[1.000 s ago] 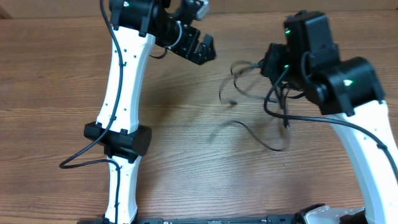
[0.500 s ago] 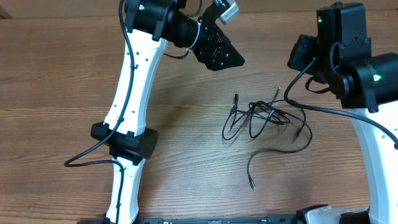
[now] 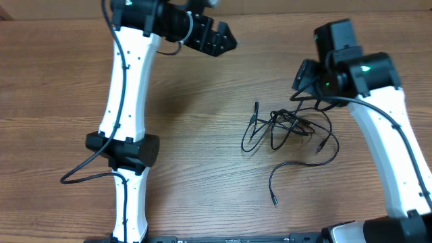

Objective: Untangle cables

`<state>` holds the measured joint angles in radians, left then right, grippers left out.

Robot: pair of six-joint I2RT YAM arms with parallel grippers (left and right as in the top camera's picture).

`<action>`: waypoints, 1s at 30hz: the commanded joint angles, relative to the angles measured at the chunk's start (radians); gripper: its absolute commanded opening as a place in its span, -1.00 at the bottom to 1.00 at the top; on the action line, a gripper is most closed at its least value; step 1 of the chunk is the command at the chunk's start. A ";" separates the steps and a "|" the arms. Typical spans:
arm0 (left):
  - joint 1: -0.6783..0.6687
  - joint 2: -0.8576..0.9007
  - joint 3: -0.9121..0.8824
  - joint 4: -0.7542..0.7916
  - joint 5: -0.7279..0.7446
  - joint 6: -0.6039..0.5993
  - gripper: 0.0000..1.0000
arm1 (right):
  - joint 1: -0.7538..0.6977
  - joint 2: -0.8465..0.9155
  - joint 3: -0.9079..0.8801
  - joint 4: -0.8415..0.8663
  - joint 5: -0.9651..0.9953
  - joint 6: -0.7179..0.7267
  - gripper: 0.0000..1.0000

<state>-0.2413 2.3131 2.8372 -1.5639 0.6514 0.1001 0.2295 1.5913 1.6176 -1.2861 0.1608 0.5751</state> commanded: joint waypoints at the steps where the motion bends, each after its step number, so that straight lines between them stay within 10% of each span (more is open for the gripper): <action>1: 0.009 -0.011 -0.002 -0.010 -0.016 -0.036 0.88 | -0.003 0.003 -0.099 0.044 -0.051 0.156 0.32; 14: 0.005 -0.011 -0.002 -0.051 -0.035 -0.014 0.89 | -0.003 0.005 -0.444 0.394 -0.255 0.599 0.02; 19: 0.005 -0.011 -0.002 -0.082 -0.036 0.020 0.87 | -0.003 0.005 -0.505 0.504 -0.236 0.600 -0.34; 21: 0.005 -0.011 -0.002 -0.094 -0.045 0.024 0.87 | -0.003 0.006 -0.531 0.532 -0.205 0.599 -0.89; 30: -0.009 -0.011 -0.003 -0.111 -0.045 0.036 0.84 | 0.011 -0.054 -0.453 0.537 -0.161 0.314 -0.92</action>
<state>-0.2359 2.3131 2.8372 -1.6733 0.6048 0.1116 0.2310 1.5967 1.0988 -0.7467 -0.0303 1.0386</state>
